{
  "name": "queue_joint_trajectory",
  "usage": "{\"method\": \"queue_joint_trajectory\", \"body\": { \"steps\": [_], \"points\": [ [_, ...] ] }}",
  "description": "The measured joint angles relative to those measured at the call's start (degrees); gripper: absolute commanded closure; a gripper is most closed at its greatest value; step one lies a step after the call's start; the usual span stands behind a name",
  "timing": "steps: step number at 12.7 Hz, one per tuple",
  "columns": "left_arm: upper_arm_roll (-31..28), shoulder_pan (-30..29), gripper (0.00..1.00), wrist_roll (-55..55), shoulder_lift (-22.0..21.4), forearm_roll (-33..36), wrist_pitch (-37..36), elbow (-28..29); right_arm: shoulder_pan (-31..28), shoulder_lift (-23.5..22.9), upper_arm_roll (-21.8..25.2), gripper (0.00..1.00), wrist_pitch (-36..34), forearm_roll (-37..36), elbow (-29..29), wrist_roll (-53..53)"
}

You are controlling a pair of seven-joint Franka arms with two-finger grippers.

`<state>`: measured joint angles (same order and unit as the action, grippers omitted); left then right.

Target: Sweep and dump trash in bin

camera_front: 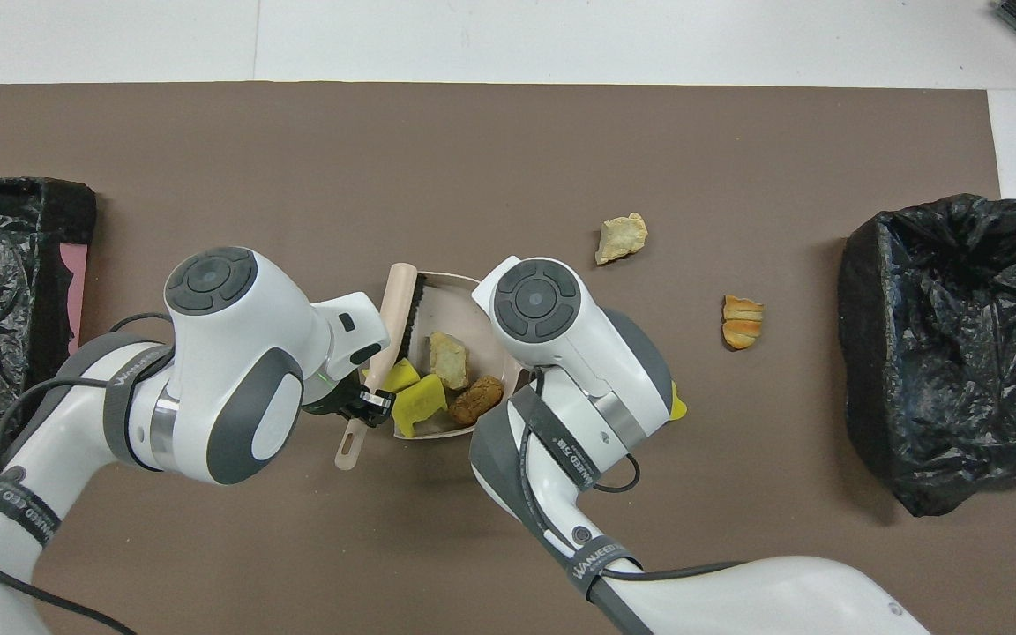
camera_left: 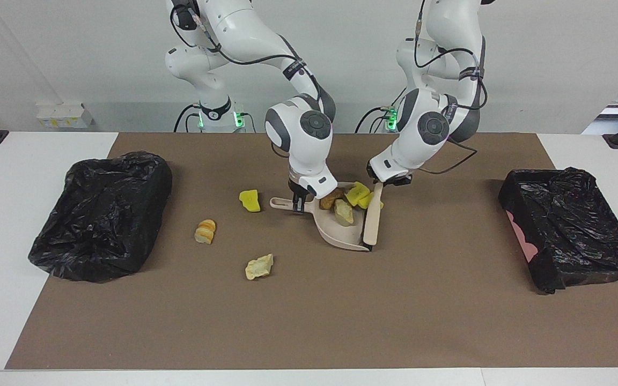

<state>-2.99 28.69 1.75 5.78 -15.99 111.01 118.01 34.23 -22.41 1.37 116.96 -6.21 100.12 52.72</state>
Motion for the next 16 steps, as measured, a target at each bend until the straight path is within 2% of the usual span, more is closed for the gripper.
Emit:
{"method": "queue_joint_trajectory", "body": {
  "steps": [3, 8, 11, 13, 16],
  "points": [
    [0.46, 3.06, 1.0, 10.39, -0.04, -2.13, 3.48, -1.59, -0.06, -0.02, -0.1, 1.0, 0.42, -3.51, -0.08, 2.19],
    [0.73, 6.55, 1.0, 25.38, 0.23, -3.43, 15.65, -1.66, -0.16, -0.04, -0.09, 1.0, 0.5, -4.28, -0.14, 5.19],
    [0.05, 6.47, 1.0, 27.36, 0.32, -3.39, 16.49, -1.67, -2.95, -0.05, -0.08, 1.0, 1.14, -2.82, -0.14, 6.88],
    [-0.44, 6.25, 1.0, 27.97, 0.48, -2.32, 16.34, -1.62, -5.18, -0.08, -0.04, 1.0, 1.51, 1.78, -0.16, 10.19],
    [-0.36, 6.28, 1.0, 32.64, 0.53, 3.04, 14.63, -1.47, -7.86, -0.08, -0.05, 1.0, 1.86, 3.69, -0.62, 13.69]
  ]
}}
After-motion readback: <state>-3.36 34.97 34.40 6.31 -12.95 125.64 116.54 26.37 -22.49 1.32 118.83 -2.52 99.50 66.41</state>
